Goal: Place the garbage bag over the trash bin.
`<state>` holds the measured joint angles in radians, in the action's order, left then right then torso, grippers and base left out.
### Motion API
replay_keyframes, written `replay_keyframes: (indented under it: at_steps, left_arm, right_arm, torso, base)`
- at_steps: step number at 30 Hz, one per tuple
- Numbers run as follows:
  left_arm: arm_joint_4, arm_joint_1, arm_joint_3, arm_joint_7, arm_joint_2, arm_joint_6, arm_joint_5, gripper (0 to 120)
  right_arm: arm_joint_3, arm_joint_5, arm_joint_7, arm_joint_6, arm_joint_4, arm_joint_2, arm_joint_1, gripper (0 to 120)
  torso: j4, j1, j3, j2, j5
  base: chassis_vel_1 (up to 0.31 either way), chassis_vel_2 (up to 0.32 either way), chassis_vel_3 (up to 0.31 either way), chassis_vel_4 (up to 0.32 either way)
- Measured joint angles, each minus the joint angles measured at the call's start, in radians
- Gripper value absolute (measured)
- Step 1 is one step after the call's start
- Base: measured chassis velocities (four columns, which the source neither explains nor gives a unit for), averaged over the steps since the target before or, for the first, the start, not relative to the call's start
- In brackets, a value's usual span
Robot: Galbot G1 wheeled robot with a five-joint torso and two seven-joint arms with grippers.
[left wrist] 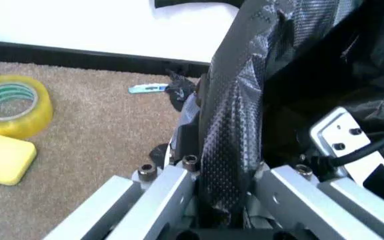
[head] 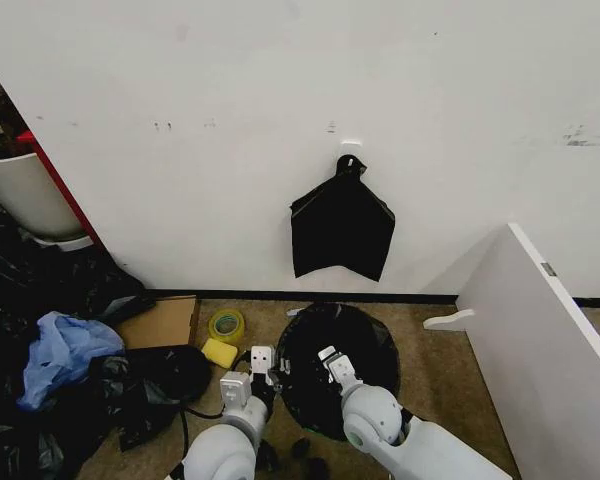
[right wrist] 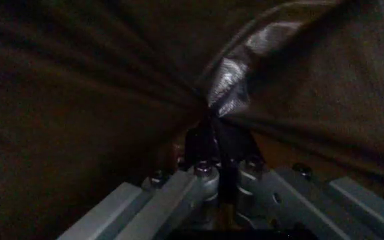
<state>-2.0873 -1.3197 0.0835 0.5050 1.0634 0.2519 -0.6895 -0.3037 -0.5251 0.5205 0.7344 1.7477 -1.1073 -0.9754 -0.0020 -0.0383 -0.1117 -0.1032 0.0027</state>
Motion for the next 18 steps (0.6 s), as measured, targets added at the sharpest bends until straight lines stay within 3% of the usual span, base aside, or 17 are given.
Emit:
replay_keyframes:
  at_steps: [7, 11, 18]
  left_arm:
    - [0.005, 0.001, 0.014, -0.007, 0.0, -0.004, 0.013, 1]
    - [0.006, -0.003, 0.022, -0.018, -0.005, -0.006, 0.041, 1]
    - [0.005, -0.008, 0.024, -0.027, -0.009, -0.011, 0.057, 1]
  right_arm:
    - [-0.024, 0.002, -0.009, 0.0, 0.064, 0.012, -0.003, 0]
    - [-0.016, 0.032, -0.01, -0.001, 0.006, -0.002, 0.015, 0]
    - [-0.013, 0.012, -0.005, -0.001, 0.015, 0.051, -0.015, 0]
  torso:
    - [-0.0001, 0.0, 0.0, 0.0, 0.0001]
    - [0.0002, 0.0, 0.0, 0.0, 0.0001]
    - [-0.0002, 0.0, 0.0, 0.0, 0.0]
  base:
    - [0.0, 0.0, 0.0, 0.0]
    - [0.0, 0.0, 0.0, 0.0]
    - [0.0, 0.0, 0.0, 0.0]
